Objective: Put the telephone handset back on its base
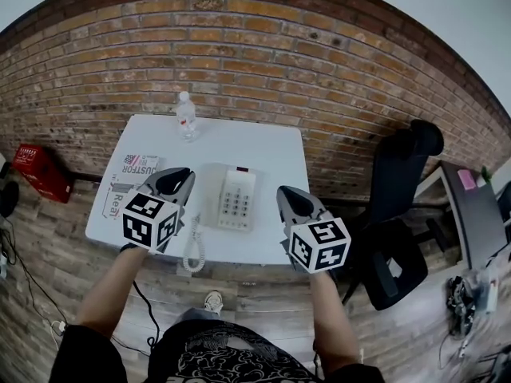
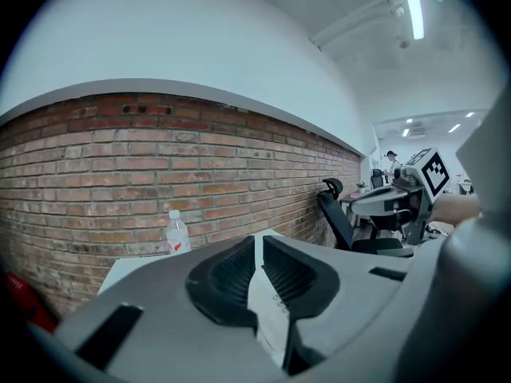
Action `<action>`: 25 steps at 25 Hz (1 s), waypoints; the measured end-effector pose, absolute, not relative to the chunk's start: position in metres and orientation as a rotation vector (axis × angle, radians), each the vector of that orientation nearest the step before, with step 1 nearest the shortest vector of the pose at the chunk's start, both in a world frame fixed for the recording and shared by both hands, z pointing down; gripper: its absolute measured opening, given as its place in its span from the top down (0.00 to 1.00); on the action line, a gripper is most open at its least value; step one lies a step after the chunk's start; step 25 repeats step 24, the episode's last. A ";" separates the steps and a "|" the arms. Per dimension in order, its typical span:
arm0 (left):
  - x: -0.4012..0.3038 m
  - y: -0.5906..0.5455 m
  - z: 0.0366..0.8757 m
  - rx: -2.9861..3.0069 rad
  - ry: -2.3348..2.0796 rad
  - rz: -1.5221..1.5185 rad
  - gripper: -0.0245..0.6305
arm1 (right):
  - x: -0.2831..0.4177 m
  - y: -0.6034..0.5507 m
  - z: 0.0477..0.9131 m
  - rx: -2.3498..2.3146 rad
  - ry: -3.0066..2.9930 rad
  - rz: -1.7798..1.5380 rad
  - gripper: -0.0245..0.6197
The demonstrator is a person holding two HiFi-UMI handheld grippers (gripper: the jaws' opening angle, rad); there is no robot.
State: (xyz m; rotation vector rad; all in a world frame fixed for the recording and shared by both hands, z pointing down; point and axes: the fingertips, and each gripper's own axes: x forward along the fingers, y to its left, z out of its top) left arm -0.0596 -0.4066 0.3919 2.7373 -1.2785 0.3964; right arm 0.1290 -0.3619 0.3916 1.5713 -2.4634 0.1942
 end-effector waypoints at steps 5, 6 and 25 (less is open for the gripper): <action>-0.060 -0.403 0.387 2.744 -1.290 0.398 0.92 | 0.127 -0.358 0.389 1.552 -2.464 0.172 0.97; -0.059 -0.402 0.386 2.746 -1.290 0.401 0.93 | 0.125 -0.358 0.389 1.548 -2.464 0.169 0.97; -0.041 -0.393 0.387 2.778 -1.247 0.423 0.93 | 0.116 -0.350 0.385 1.493 -2.477 0.115 0.97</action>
